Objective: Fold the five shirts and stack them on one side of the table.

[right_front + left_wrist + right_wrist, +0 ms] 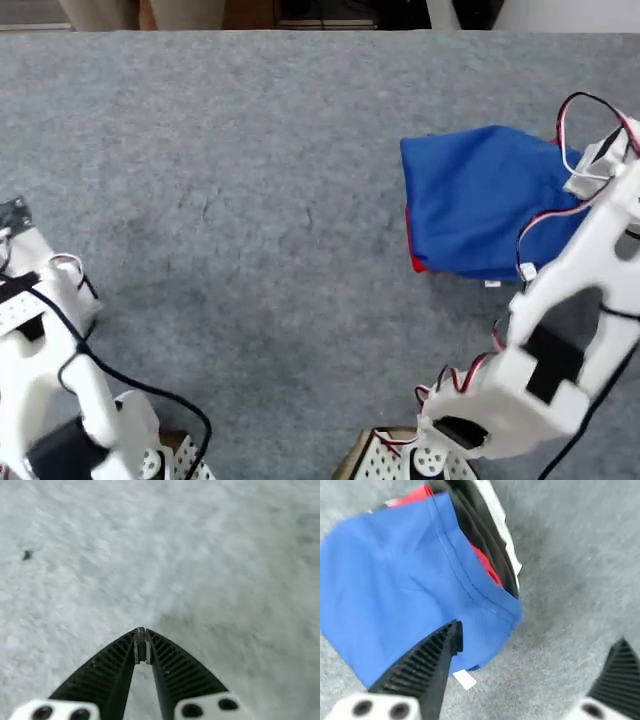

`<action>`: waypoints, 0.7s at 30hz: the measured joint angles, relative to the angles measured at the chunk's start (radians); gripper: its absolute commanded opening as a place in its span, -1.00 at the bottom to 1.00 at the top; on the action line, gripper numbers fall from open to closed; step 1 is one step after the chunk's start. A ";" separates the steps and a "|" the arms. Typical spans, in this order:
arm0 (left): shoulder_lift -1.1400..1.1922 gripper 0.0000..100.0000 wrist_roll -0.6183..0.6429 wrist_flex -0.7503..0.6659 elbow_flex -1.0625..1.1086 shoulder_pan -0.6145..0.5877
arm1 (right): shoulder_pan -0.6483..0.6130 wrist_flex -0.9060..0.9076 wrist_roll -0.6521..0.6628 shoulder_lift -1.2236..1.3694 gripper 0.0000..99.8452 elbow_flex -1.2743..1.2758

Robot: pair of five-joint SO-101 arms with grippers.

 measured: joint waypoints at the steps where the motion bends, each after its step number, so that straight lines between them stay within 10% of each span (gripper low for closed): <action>1: -0.041 -0.96 0.000 0.041 -0.005 0.025 | 0.000 0.000 0.009 -0.035 -0.57 0.000; 4: -0.195 -0.96 0.000 0.150 -0.005 0.106 | 0.003 0.000 0.072 -0.140 -1.00 -0.002; 12: -0.697 -0.96 -0.002 0.319 0.149 0.376 | 0.120 0.000 0.143 -0.344 -1.00 0.175; 21: -1.152 -0.96 -0.002 0.318 0.377 0.338 | 0.137 -0.044 0.379 -0.675 -0.99 0.916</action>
